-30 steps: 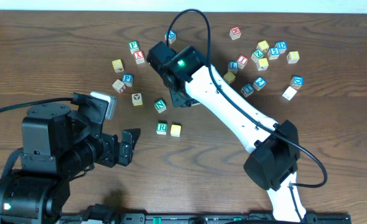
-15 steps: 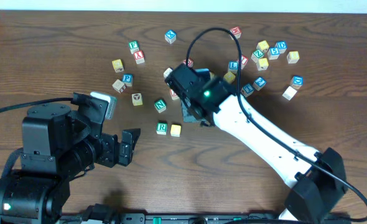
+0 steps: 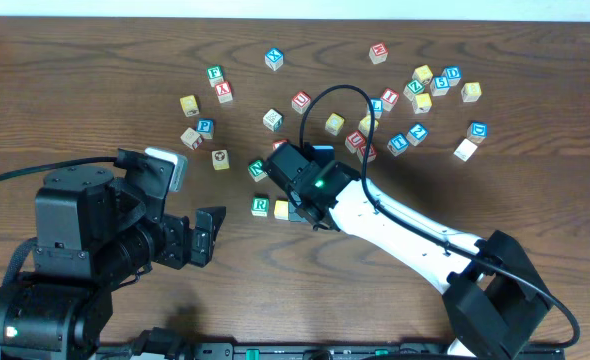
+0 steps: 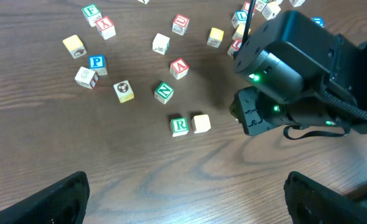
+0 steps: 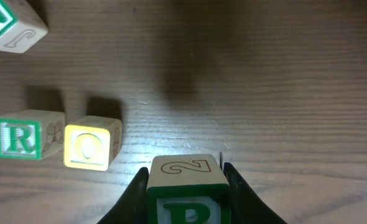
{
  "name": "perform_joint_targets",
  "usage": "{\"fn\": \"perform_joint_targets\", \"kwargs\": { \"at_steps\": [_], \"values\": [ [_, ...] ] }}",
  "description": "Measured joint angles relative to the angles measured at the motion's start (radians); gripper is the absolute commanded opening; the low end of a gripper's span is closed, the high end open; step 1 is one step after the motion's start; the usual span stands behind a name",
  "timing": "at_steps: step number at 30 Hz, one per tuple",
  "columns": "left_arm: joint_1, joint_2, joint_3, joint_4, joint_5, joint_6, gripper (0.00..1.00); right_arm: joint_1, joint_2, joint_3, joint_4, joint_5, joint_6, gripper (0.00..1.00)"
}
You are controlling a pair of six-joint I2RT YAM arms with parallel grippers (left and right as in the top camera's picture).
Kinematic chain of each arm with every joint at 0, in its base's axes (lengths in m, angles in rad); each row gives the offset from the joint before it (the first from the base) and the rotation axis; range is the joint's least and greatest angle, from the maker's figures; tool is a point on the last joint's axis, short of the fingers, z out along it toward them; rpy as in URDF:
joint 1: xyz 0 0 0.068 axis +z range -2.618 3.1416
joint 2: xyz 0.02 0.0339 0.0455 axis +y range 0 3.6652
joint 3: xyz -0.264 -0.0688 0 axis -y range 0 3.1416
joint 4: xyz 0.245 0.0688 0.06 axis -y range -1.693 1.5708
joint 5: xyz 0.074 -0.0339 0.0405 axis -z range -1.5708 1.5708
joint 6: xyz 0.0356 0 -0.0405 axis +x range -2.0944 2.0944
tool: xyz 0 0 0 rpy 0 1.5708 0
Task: Spell out ROBOT
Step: 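Lift the B block and carry it toward the R and O blocks, then lower the B block to the right of the O block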
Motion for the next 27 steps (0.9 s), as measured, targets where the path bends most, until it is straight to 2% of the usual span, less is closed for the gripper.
{"fn": "perform_joint_targets", "kwargs": {
  "at_steps": [8,27],
  "values": [
    [0.0,0.0,0.0,0.0,0.0,0.0,0.98,0.003,0.001,-0.129,0.122,0.001,0.023,0.01],
    [0.0,0.0,0.0,0.0,0.0,0.0,0.98,0.084,0.001,-0.191,0.256,0.016,0.03,0.01]
  ]
}}
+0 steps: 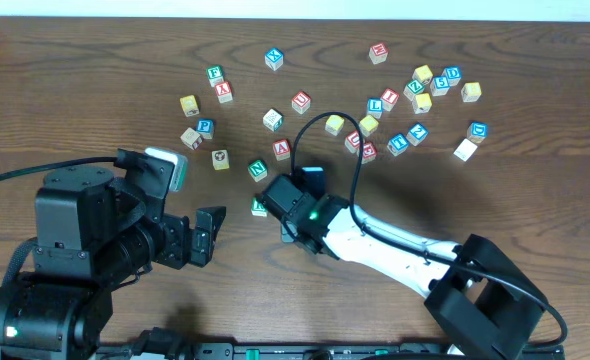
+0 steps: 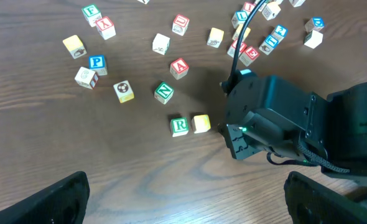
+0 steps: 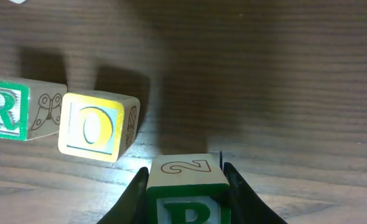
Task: Spell out ROBOT
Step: 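Lower the B block to the right of the O block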
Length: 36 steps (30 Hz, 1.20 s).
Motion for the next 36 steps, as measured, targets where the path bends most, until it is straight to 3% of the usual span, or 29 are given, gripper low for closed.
{"fn": "perform_joint_targets", "kwargs": {
  "at_steps": [36],
  "values": [
    [0.0,0.0,0.0,0.0,0.0,0.0,0.98,0.0,0.044,-0.002,0.077,0.079,0.003,0.01]
  ]
}}
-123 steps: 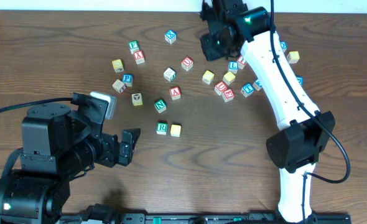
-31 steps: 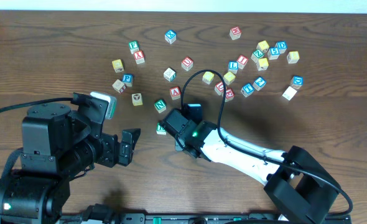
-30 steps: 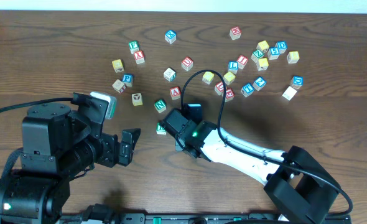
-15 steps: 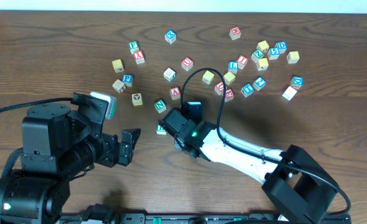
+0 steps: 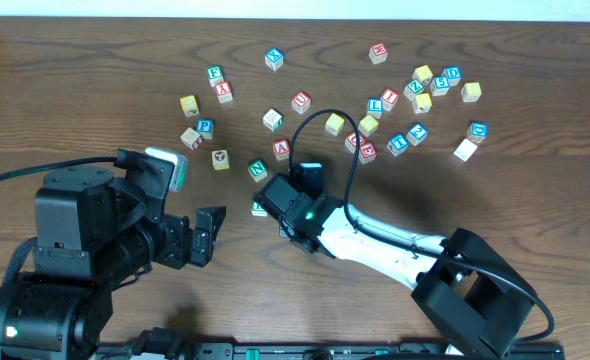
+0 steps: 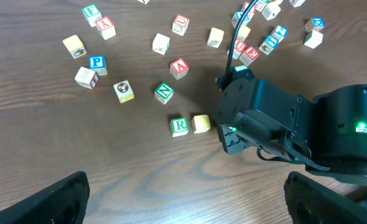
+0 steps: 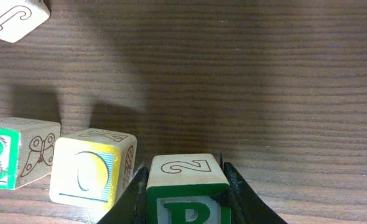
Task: Spell out ROBOT
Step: 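Lower the B block to the right of the O block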
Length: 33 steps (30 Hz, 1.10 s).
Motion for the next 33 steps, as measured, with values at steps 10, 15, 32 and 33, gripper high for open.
{"fn": "perform_joint_targets", "kwargs": {
  "at_steps": [10,15,32,33],
  "values": [
    [0.0,0.0,0.0,0.0,0.0,0.0,0.98,0.0,0.0,-0.001,0.049,0.008,0.0,0.01],
    [0.0,0.0,0.0,0.0,0.0,0.0,0.98,0.0,0.0,-0.001,0.05,0.008,0.0,0.01],
    [0.0,0.0,0.0,0.0,0.0,0.0,0.98,0.0,0.0,-0.001,0.056,0.002,0.0,0.01],
    [0.0,0.0,0.0,0.0,0.0,0.0,0.98,0.0,0.0,-0.001,0.055,0.002,0.0,0.01]
  ]
}}
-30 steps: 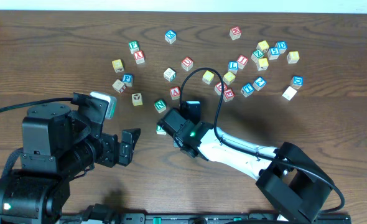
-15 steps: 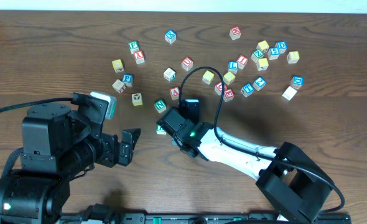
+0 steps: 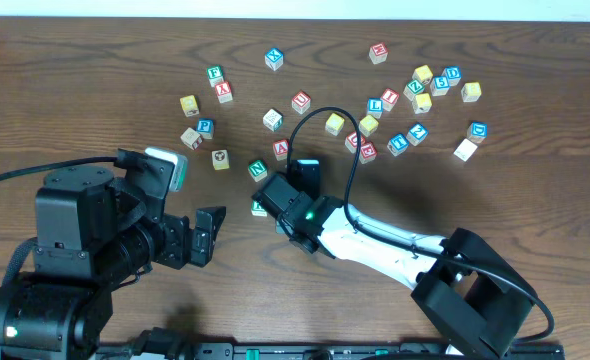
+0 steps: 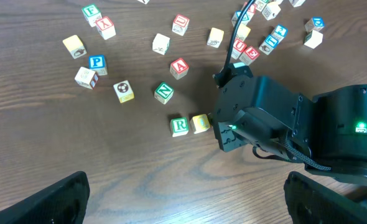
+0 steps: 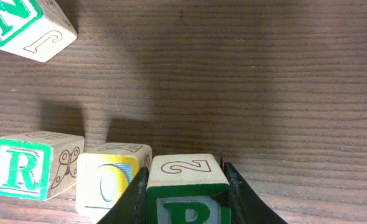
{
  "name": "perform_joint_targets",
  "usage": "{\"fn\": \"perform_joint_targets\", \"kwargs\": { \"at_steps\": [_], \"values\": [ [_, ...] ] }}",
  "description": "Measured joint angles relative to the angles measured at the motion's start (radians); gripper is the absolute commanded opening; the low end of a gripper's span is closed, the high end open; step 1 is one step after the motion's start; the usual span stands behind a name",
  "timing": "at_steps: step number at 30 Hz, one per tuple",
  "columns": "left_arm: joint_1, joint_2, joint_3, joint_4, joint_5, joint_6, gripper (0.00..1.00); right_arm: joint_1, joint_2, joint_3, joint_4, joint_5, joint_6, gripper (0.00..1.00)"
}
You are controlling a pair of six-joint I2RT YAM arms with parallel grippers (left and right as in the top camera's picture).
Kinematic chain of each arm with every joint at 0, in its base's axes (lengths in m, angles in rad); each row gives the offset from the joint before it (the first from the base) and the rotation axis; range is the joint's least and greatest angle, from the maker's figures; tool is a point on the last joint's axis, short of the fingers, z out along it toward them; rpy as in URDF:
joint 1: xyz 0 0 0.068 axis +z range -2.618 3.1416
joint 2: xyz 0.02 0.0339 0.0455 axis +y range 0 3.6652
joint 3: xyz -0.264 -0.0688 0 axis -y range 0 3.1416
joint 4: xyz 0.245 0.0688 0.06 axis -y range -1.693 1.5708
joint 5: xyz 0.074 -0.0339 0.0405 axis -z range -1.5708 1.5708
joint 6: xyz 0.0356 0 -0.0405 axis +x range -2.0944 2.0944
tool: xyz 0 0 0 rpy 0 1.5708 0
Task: Spell out ROBOT
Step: 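Lower the B block to the right of the O block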
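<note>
On the wood table a green R block (image 4: 179, 126) and a yellow O block (image 4: 200, 123) stand side by side. My right gripper (image 5: 187, 198) is shut on a green-lettered block (image 5: 186, 183) with a "2" on its upper face, right beside the O block (image 5: 112, 182), on that block's right. The R block (image 5: 28, 169) lies left of the O. In the overhead view the right gripper (image 3: 293, 213) covers the O and most of the R. My left gripper (image 4: 183, 199) hangs open over bare wood, nothing between its fingers.
A green N block (image 4: 164, 93) and a red A block (image 4: 179, 68) lie just behind the row. Several more letter blocks are scattered across the far half of the table (image 3: 495, 190), densest at the back right (image 3: 415, 100). The right arm's cable (image 3: 320, 135) loops above them.
My right gripper, still shut on its block, has moved slightly left toward the O block; the block now sits right against the O's right side. The left arm has not moved.
My right gripper held the green-lettered block to the right of the R and O pair, well apart from them. At each later moment it stood closer to the O, and now the held block is next to it. The left gripper stayed open and still.
</note>
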Motion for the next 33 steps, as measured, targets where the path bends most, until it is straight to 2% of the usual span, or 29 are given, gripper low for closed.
{"fn": "perform_joint_targets", "kwargs": {
  "at_steps": [33],
  "values": [
    [0.0,0.0,0.0,0.0,0.0,0.0,0.98,0.009,0.0,0.0,0.006,-0.037,0.034,0.01]
  ]
}}
